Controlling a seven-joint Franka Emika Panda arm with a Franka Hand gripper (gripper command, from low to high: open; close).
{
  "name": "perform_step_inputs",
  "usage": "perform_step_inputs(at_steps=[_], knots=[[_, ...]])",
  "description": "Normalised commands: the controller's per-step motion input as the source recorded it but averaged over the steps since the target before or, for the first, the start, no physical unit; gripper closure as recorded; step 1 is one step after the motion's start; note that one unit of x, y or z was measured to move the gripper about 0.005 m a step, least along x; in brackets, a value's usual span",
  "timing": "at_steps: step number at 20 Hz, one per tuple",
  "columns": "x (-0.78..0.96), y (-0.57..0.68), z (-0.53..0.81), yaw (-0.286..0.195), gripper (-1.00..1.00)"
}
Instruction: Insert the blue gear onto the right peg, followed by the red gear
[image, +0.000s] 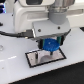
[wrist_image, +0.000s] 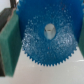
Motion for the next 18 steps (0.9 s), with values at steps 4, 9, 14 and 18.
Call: perform_step_inputs(at_steps=[4, 9, 14, 18], knots=[[0.28, 0.03, 0.0, 0.0, 1.0], [0.33, 0.11, 0.0, 0.0, 1.0], [0.41, 0.05, -0.04, 0.0, 1.0], [0.32, 0.02, 0.13, 0.0, 1.0]])
